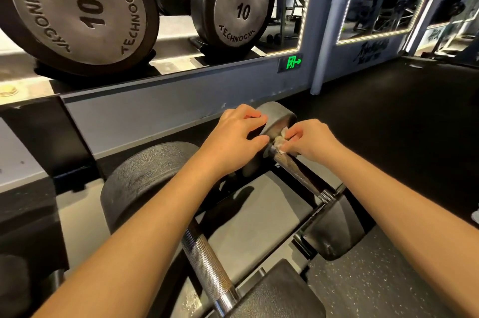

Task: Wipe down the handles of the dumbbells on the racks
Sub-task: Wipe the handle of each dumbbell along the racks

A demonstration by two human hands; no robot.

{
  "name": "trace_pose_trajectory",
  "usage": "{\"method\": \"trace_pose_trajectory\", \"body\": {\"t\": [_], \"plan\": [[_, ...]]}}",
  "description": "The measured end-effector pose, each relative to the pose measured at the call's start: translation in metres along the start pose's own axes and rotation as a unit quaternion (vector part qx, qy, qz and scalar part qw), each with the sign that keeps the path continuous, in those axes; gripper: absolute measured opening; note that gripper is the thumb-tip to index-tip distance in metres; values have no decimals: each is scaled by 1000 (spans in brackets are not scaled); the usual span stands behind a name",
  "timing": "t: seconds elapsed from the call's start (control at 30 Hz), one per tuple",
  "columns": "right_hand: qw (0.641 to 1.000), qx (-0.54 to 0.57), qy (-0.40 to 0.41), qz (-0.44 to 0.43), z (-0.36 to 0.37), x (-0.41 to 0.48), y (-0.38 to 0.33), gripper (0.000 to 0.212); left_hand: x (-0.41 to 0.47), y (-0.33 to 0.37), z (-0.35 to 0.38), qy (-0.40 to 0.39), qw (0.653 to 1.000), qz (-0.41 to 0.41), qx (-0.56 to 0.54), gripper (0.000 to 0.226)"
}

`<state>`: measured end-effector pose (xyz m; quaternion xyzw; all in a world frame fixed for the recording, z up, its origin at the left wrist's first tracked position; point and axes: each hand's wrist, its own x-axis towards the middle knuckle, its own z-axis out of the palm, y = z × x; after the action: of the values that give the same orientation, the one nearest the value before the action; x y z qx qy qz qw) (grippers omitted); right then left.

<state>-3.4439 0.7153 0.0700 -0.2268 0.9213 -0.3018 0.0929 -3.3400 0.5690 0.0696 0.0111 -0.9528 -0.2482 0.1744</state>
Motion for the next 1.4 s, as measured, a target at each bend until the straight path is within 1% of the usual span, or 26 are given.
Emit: {"method": "trace_pose_trajectory", "body": {"t": [0.13, 0.2, 0.27, 0.37, 0.47, 0.57, 0.7, 0.73, 0.83, 0.93, 1.0, 1.1, 1.2, 1.3, 1.4], "plan": [[997, -46, -66, 13, -12, -6, 1, 19, 0, 0, 0, -1, 1000, -1, -1, 47], [995, -49, -83, 28, -14, -5, 2, 19, 0, -1, 0, 1, 1000, 2, 3, 47], [997, -41, -55, 43, -9, 0, 3, 21, 0, -1, 0, 3, 1000, 4, 2, 47], [999, 17, 4, 49, 2, 7, 2, 25, 0, -1, 1, 6, 1000, 3, -3, 47], [998, 22, -12, 60, 1, 7, 2, 29, 0, -1, 1, 4, 1000, 2, 0, 47], [997, -15, -39, 68, -5, -1, 3, 32, 0, -1, 1, 3, 1000, 1, 2, 48], [990, -101, -59, 77, -11, -17, 7, 24, -1, -1, 3, 9, 1000, 1, 12, 49], [987, -127, -59, 77, -12, -20, 8, 23, -1, 0, 3, 9, 1000, -1, 15, 49], [972, -210, -56, 87, -12, -31, 11, 29, -4, 2, 3, 4, 1000, -2, 26, 51], [962, -255, -44, 82, -13, -41, 14, 26, -8, 3, 2, -5, 999, 3, 36, 54], [960, -265, -37, 78, -14, -47, 16, 25, -10, 5, 1, -14, 999, -2, 37, 55], [974, -221, -9, 51, -17, -58, 18, 18, -17, 10, -1, -27, 999, -19, 32, 54], [988, -150, 35, -7, -22, -75, 16, 15, -33, 16, -9, -16, 999, -27, 33, 47], [993, -91, 53, -54, -22, -93, 7, 24, -60, 22, -26, -6, 998, -24, 59, 46], [996, -18, 37, -79, -24, -111, -10, 35, -93, 26, -54, 22, 995, -27, 94, 42]]}}
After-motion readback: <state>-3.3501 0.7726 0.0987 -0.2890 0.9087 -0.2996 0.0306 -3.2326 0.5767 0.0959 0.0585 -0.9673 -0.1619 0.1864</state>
